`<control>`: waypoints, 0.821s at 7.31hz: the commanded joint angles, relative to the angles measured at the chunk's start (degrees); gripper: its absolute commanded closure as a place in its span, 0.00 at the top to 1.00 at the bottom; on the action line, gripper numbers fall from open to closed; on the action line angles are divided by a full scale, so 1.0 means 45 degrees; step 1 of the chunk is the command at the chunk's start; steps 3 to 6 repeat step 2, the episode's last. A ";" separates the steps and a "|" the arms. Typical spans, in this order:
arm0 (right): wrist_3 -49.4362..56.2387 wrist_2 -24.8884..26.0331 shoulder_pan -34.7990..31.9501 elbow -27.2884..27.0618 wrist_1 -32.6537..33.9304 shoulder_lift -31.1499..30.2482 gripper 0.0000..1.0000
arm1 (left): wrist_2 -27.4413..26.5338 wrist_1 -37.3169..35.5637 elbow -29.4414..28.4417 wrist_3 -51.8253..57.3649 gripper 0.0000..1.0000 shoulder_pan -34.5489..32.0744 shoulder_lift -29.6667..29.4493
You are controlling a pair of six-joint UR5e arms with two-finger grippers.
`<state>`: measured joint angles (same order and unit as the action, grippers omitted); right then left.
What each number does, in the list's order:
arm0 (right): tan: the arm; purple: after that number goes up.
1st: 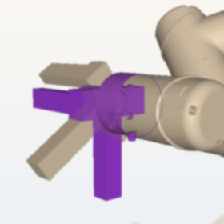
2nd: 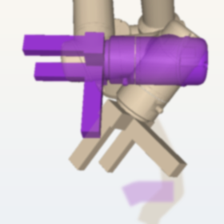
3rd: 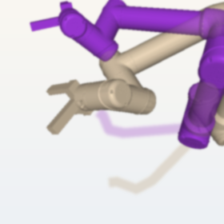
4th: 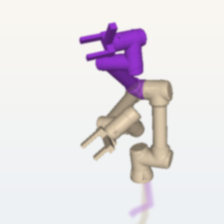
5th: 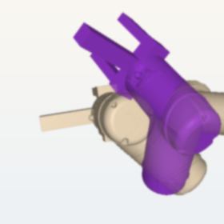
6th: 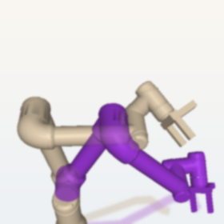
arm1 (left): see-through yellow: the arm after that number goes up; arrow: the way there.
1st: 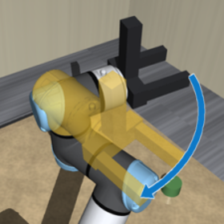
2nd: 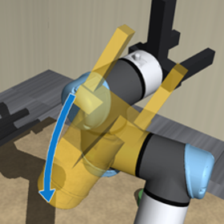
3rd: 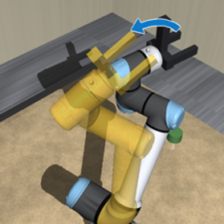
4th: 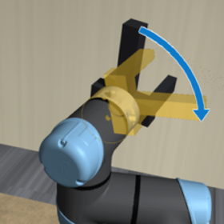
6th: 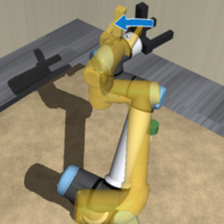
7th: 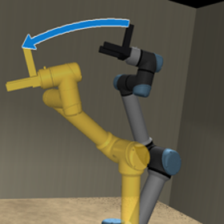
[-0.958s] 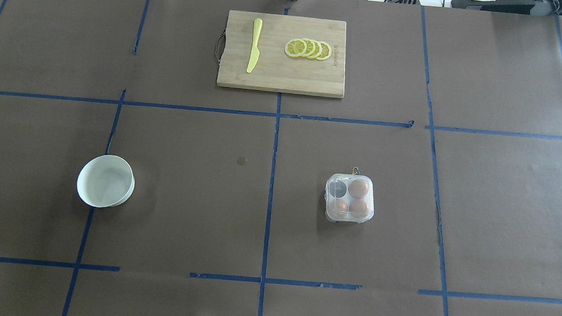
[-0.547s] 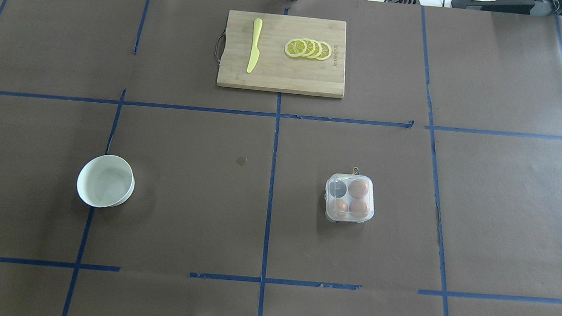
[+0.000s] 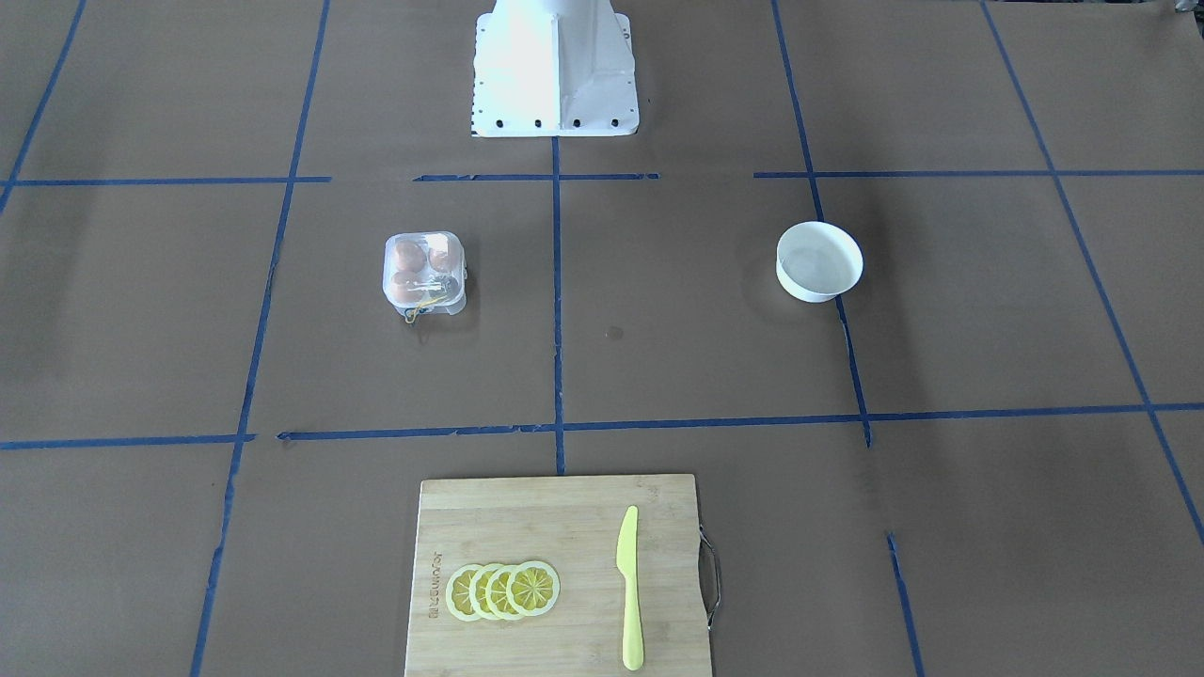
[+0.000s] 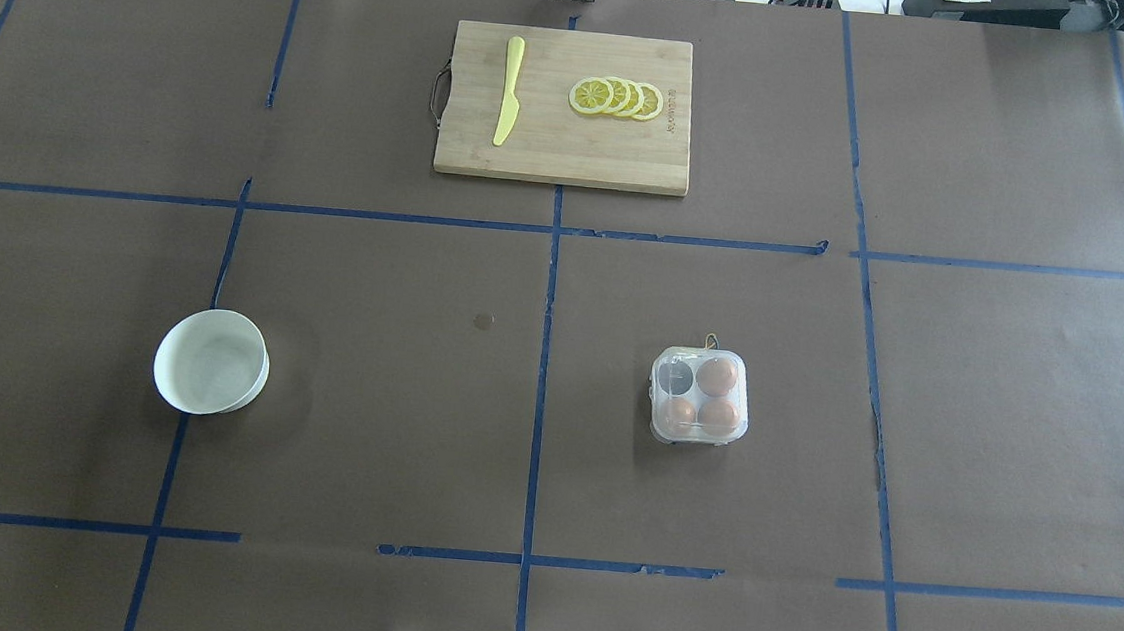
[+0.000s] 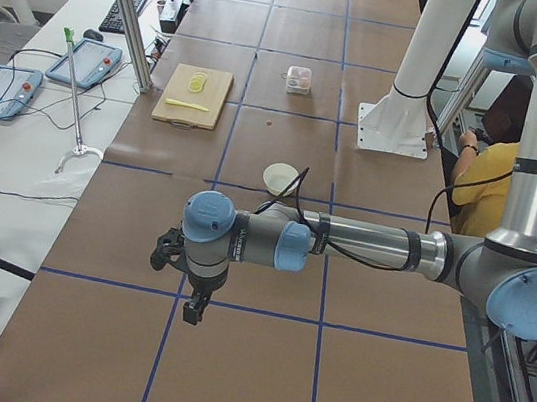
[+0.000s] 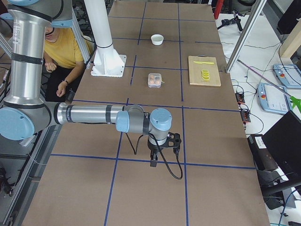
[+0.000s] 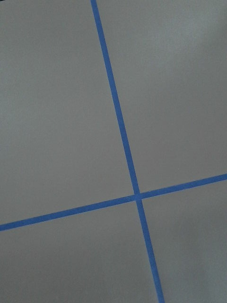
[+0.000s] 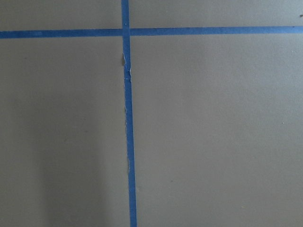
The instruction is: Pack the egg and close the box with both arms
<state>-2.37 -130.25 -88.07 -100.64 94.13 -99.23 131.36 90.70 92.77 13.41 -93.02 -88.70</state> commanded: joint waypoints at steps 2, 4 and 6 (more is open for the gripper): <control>0.0000 0.0000 0.0000 0.0000 0.0000 0.0000 1.00 | 0.0007 0.0020 0.0009 0.0007 1.00 0.0027 0.0043; 0.0000 0.0000 0.0000 0.0000 0.0000 0.0000 1.00 | 0.0007 0.0020 0.0009 0.0007 1.00 0.0027 0.0043; 0.0000 0.0000 0.0000 0.0000 0.0000 0.0000 1.00 | 0.0007 0.0020 0.0009 0.0007 1.00 0.0027 0.0043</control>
